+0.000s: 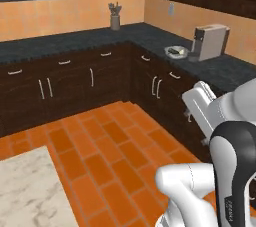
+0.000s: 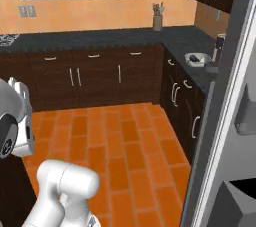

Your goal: Take the meat container that has the shrimp and place it on the second highest rack of the freezer. Then take the vegetable container that has the cucumber and mushroom and place it on the highest rack of the freezer.

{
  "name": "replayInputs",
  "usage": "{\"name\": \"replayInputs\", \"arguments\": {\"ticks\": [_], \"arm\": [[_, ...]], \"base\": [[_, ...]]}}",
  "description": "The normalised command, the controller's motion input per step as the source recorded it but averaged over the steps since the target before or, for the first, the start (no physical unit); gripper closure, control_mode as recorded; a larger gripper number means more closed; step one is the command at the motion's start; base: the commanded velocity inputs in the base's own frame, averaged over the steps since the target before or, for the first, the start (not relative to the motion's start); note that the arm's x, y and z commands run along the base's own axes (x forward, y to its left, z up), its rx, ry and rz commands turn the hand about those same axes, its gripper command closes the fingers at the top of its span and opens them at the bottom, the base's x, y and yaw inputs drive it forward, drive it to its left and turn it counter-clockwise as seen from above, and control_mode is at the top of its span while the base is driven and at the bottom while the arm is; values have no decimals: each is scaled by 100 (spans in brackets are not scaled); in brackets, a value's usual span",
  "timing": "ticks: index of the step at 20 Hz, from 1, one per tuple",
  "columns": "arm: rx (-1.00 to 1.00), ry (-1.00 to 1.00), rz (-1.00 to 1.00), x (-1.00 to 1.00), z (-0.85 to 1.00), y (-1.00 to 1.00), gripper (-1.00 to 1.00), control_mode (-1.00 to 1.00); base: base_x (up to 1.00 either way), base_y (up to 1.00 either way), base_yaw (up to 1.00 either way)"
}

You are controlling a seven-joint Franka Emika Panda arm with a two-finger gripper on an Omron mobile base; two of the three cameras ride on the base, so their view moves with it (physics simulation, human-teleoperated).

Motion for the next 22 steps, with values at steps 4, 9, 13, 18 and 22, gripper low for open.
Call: {"name": "replayInputs", "arguments": {"ticks": [4,9,13,18,22], "arm": [[0,0,0,0,0,0,-100,100],[0,0,0,0,0,0,-100,100],[0,0,0,0,0,0,-100,100],[0,0,0,0,0,0,-100,100],[0,0,0,0,0,0,-100,100]], "base": [[100,19,19],[100,2,0],[100,-50,0],[81,-82,-3],[93,0,-38]]}}
